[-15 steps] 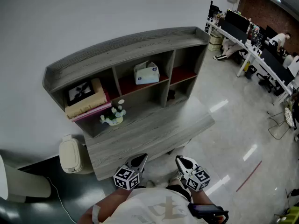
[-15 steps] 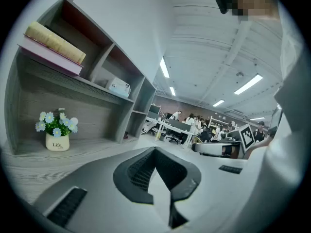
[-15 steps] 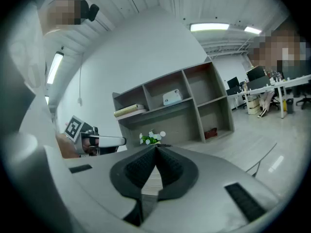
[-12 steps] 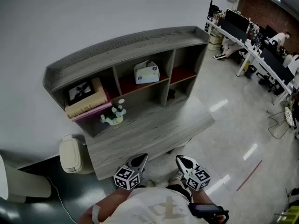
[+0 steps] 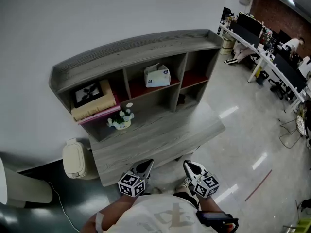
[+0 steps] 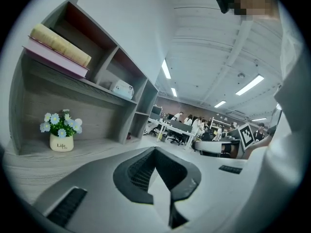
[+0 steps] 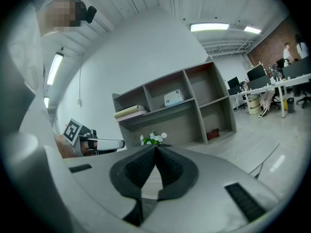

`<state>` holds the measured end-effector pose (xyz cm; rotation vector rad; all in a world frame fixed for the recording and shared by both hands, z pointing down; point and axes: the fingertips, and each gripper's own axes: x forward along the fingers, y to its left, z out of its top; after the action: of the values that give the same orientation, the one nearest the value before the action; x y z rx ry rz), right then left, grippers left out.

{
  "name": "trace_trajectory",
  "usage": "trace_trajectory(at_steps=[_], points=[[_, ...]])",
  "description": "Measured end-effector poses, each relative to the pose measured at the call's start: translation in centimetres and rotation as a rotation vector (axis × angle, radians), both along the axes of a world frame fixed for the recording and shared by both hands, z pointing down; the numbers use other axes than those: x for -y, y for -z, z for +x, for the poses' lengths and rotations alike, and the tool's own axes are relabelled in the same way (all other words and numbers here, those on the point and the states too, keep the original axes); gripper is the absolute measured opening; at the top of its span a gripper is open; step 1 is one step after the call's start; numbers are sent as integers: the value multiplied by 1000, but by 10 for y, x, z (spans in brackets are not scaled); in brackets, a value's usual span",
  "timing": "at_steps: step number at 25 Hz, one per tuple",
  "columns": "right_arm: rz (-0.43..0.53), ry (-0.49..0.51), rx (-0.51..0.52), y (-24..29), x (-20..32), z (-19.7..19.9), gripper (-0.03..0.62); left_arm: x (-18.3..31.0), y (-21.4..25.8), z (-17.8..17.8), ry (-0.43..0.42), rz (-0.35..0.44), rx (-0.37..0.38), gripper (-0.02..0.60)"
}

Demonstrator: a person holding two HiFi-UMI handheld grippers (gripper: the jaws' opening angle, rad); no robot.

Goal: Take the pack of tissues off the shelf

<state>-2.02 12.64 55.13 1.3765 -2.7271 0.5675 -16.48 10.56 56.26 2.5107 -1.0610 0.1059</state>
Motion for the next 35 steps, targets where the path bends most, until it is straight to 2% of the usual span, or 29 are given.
trace_trajectory(at_steps=[22,35], points=[[1,18,-5,0,30,-12,5,24,3,-16,33,9,-4,12],[-14,54,14,-11,56,-8,5,49,-4,-16,82,-16,8,12]])
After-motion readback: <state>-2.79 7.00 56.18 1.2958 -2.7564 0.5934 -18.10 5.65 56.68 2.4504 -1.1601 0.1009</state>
